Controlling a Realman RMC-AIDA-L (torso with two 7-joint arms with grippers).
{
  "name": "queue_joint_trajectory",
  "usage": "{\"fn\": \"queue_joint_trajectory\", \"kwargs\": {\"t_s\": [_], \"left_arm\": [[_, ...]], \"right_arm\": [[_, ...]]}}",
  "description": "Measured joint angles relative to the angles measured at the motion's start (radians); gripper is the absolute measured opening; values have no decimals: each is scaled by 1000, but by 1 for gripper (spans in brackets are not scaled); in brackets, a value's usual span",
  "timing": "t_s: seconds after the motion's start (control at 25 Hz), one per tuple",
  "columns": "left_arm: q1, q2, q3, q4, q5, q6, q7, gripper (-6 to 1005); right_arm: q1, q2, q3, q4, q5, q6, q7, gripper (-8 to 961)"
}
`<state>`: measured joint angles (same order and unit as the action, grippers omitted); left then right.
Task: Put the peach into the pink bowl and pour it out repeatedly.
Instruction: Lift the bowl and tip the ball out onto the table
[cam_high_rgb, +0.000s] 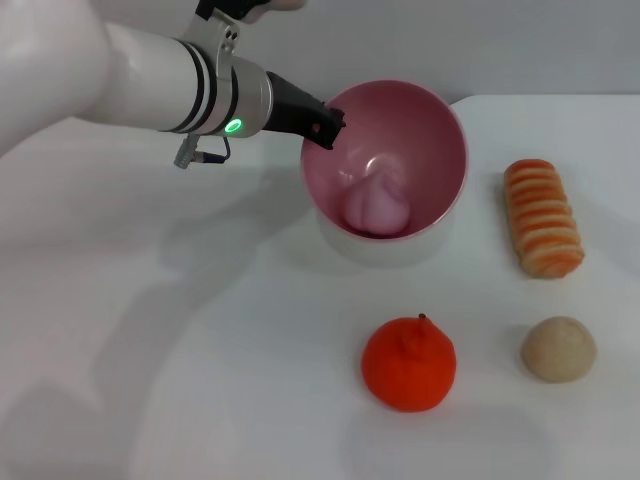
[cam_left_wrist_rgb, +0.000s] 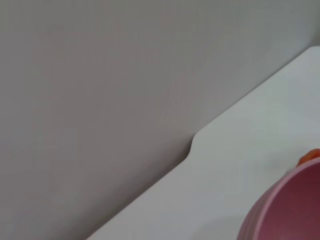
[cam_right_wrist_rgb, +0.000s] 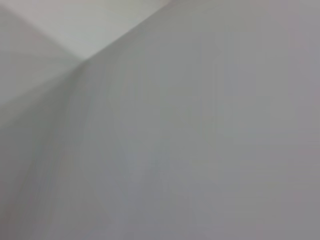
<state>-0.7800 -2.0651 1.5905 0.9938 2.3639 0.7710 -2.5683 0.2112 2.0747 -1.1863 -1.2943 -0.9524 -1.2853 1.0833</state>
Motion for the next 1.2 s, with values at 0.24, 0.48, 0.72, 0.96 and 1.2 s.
{"fn": "queue_joint_trajectory", "kwargs": {"t_s": [0.24, 0.48, 0.72, 0.96, 1.2], "left_arm": [[17, -3, 74, 15, 0, -96, 10, 120], [47, -3, 162, 40, -7, -243, 28, 122], [95, -5, 293, 81, -3, -459, 30, 123], [214, -4, 569, 103, -1, -996, 152, 124], [240, -5, 637, 95, -1, -1148, 219, 126]], "right_arm": [[-36, 3, 67, 202, 232, 84, -304, 433], [-46, 4, 193, 418, 458, 103, -386, 432], [-72, 1, 230, 479, 518, 91, -395, 432], [-79, 1, 231, 502, 516, 90, -396, 432], [-79, 1, 224, 505, 514, 75, -391, 431]]}}
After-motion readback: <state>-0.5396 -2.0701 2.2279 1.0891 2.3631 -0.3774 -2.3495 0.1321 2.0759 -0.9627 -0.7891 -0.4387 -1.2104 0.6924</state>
